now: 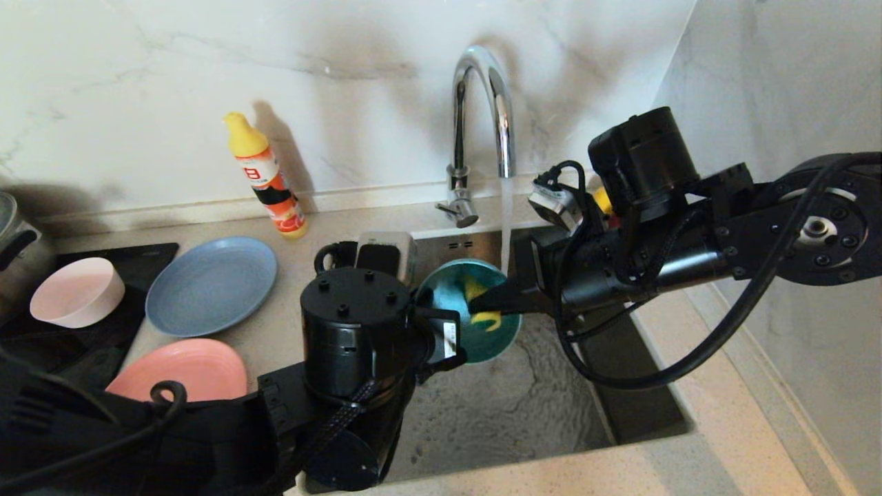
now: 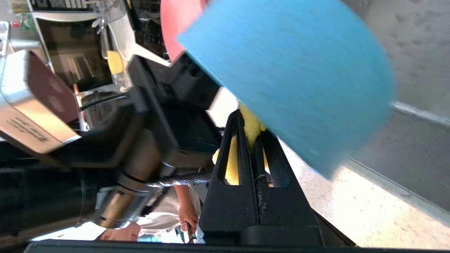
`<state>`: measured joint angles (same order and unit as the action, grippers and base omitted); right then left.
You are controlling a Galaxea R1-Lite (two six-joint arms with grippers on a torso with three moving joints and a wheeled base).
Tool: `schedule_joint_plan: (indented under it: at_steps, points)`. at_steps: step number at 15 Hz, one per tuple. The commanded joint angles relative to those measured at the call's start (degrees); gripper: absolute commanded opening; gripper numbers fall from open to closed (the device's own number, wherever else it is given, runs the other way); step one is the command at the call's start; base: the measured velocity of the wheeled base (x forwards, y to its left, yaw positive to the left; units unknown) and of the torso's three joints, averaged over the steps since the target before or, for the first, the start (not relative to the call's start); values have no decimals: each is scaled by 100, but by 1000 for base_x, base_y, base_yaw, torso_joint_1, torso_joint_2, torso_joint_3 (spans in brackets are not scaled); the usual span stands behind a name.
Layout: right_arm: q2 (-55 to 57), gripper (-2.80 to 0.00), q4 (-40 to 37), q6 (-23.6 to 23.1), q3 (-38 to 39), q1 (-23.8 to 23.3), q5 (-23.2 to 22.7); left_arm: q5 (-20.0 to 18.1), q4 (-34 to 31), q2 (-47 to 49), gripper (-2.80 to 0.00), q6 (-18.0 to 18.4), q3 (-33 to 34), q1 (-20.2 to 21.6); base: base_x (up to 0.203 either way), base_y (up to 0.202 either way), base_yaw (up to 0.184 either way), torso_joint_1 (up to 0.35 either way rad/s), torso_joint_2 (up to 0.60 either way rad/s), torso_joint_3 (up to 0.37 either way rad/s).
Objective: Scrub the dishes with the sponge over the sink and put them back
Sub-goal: Wipe the bowl
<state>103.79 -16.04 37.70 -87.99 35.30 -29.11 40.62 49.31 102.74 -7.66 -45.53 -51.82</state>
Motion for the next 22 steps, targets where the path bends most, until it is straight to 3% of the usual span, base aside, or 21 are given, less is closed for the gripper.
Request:
schedule_joint_plan:
  at_steps: [1, 13, 22]
  points:
    - [-124, -280, -5, 19, 58, -109, -8, 25, 26, -61, -280, 1, 0, 5, 0, 0, 0, 0, 0, 0]
    - [-792, -280, -59, 12, 349, -323, -7, 34, 34, -131, -280, 1, 35, 5, 0, 0, 0, 0, 0, 0]
    - [-100, -280, 12, 1, 338, 399, -3, 25, 32, -110, -280, -8, -123, 5, 0, 0, 0, 0, 0, 0]
